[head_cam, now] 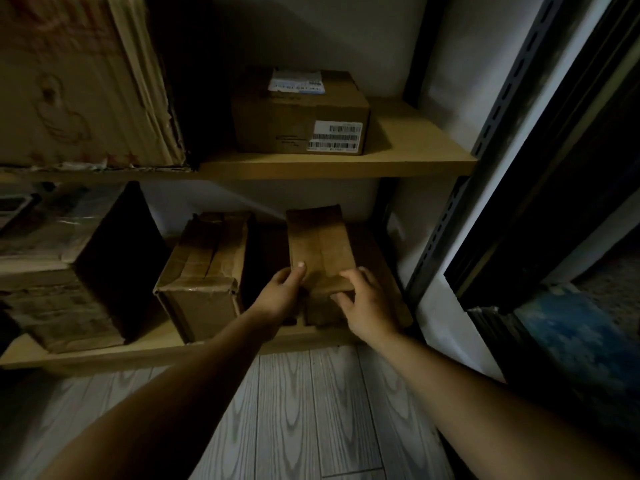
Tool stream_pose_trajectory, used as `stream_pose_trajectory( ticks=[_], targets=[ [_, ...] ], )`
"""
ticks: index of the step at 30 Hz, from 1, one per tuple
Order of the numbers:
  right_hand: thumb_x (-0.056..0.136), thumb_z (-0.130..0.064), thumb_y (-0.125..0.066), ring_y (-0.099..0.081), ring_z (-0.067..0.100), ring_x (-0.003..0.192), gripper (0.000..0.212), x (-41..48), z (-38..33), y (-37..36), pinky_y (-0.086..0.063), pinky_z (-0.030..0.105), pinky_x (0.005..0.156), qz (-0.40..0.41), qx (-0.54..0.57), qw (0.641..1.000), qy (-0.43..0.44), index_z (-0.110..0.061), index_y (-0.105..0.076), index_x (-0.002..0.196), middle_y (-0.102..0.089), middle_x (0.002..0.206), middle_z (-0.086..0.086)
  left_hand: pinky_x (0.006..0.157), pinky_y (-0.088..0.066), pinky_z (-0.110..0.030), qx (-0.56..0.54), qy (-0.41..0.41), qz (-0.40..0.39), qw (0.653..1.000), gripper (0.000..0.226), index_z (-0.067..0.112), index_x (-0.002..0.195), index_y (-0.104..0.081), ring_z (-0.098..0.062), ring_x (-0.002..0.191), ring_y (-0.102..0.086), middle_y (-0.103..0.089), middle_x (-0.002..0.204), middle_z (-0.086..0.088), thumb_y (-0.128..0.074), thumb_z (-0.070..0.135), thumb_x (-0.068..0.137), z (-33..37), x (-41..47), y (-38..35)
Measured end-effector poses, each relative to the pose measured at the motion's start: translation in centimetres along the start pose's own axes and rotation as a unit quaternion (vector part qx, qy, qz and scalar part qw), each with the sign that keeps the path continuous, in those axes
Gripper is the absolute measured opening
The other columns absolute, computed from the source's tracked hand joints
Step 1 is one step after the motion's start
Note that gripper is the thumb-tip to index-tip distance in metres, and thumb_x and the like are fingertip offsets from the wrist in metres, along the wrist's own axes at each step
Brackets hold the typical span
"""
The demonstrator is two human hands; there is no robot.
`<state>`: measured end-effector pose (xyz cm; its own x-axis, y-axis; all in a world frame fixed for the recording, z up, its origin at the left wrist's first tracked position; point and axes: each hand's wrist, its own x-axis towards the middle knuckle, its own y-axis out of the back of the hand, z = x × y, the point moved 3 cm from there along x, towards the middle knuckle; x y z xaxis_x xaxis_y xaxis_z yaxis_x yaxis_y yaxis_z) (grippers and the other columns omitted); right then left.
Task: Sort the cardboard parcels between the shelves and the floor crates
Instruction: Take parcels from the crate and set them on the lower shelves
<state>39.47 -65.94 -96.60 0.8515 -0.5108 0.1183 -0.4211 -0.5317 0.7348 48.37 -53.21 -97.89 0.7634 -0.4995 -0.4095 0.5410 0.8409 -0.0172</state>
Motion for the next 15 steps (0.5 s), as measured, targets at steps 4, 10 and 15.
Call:
stream_pose_trajectory(
  ticks=[4,10,15],
  targets=[
    [0.093,-0.020,-0.058,-0.045,0.021,0.123,0.050,-0.4,-0.2,-0.8,-0.042,0.024,0.088,-0.021,0.001,1.000,0.009,-0.029,-0.041,0.139,-0.040,0.140,0.000,0.077,-0.056,-0.040,-0.060,0.021,0.052,0.997,0.034,0.018,0.126,-0.047,-0.026,0.097,-0.064,-0.060,0.115,-0.010,-0.054,0.025,0.094,0.0,0.1,-0.3],
    [0.101,-0.041,-0.034,-0.036,0.019,0.134,0.047,-0.2,0.6,-0.8,-0.035,0.036,0.106,-0.064,0.097,0.990,-0.082,-0.032,-0.031,0.146,-0.036,0.149,-0.002,0.074,-0.058,-0.040,-0.105,0.025,0.093,0.990,0.034,0.021,0.129,-0.044,-0.029,0.094,-0.064,-0.056,0.117,-0.012,-0.051,0.020,0.095,0.4,0.0,0.3],
    [0.101,-0.042,-0.035,-0.037,0.024,0.134,0.048,0.6,1.2,-0.6,-0.036,0.036,0.102,-0.074,0.197,0.957,-0.199,-0.030,-0.030,0.147,-0.032,0.151,0.002,0.049,-0.050,-0.022,-0.102,-0.016,0.068,0.992,0.053,0.028,0.146,-0.028,-0.017,0.084,-0.059,-0.046,0.135,-0.010,-0.046,0.017,0.098,1.0,-0.4,1.1]
  ],
)
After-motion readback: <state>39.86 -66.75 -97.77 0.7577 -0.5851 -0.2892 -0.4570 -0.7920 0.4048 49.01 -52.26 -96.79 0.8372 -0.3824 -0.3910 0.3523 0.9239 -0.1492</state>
